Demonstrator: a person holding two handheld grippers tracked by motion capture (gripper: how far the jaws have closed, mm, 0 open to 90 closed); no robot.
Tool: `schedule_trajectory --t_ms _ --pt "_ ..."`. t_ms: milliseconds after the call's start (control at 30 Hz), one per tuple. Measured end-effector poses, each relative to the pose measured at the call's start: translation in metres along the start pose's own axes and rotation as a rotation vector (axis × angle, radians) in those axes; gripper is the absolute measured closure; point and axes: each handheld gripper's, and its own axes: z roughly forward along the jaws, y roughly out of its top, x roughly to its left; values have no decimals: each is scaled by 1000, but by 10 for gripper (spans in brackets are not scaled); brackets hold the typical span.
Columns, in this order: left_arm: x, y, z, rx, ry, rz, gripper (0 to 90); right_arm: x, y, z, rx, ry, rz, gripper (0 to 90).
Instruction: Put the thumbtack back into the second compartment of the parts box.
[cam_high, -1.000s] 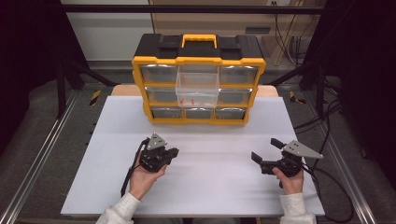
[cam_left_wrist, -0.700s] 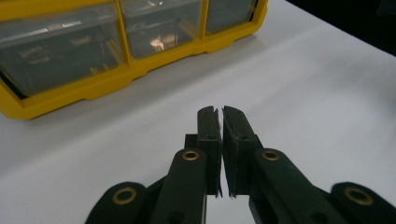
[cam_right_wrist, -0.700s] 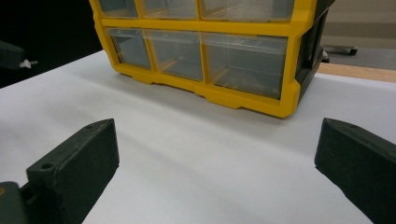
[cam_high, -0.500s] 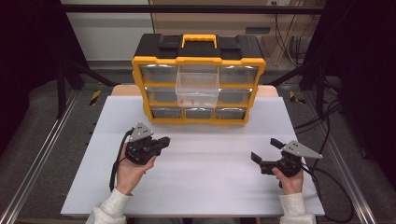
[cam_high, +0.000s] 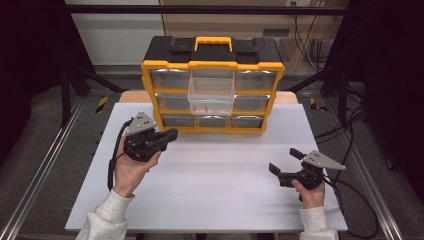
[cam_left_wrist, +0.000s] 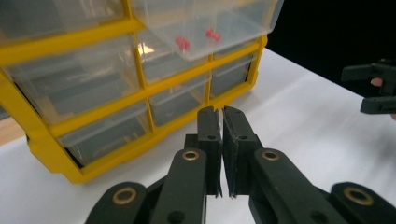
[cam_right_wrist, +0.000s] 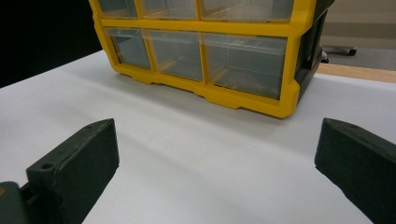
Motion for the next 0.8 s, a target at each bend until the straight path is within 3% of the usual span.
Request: schedule_trajectory --t_ms 467,800 --pt "-2 44 -15 -55 -5 19 856 0 0 0 -1 0 0 2" --pt "-4 76 -14 -85 -7 31 856 0 0 0 -1 0 0 2"
